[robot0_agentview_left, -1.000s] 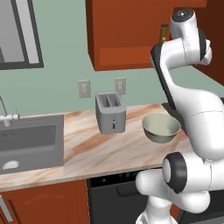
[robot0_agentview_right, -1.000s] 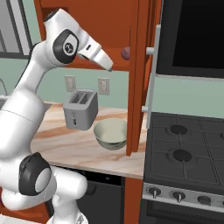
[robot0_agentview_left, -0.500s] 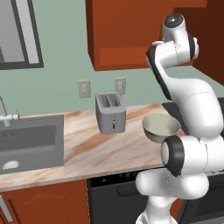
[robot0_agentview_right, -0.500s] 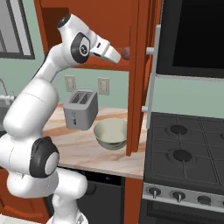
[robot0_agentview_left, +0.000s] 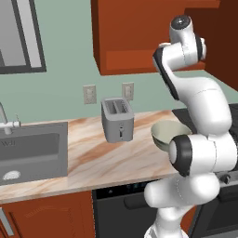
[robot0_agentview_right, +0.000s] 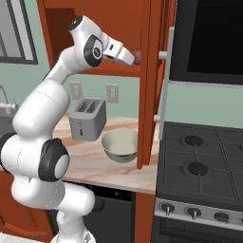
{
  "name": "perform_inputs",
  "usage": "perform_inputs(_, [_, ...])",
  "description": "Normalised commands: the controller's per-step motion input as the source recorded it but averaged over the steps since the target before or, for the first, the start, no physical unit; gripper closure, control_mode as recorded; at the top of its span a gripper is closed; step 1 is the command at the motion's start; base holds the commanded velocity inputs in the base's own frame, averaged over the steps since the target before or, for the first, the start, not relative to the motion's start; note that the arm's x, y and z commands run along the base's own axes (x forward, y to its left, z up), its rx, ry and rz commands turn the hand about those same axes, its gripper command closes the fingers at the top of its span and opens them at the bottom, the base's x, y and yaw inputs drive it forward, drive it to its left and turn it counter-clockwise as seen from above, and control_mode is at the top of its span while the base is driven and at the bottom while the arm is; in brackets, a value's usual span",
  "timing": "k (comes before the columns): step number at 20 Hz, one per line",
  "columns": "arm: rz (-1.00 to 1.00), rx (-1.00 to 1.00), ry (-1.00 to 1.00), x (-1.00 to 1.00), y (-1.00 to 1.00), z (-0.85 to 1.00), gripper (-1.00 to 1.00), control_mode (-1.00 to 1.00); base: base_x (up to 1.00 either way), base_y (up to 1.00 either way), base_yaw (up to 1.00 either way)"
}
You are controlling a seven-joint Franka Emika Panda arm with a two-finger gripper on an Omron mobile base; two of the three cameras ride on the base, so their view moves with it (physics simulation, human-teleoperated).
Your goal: Pick the onion from the cabinet and place it in the bowl. Then pick the bowl and place it in the sink. Then turn on the sink facuet.
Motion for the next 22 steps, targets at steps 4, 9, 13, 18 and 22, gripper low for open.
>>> perform_inputs(4, [0.02,-0.01,0.0,0.31,-0.08,-0.01,-1.0,-1.0,0.0,0.0,0.0])
perform_inputs(9, [0.04,-0.01,0.0,0.36,-0.22,-0.01,-1.0,-1.0,0.0,0.0,0.0])
perform_inputs(13, [0.05,0.0,0.0,0.47,-0.28,0.0,-1.0,-1.0,0.0,0.0,0.0])
perform_inputs(18, [0.08,-0.01,0.0,0.46,-0.15,-0.05,-1.0,-1.0,0.0,0.0,0.0])
perform_inputs(22, [0.08,-0.02,0.0,0.48,0.0,-0.15,-1.0,-1.0,0.0,0.0,0.0])
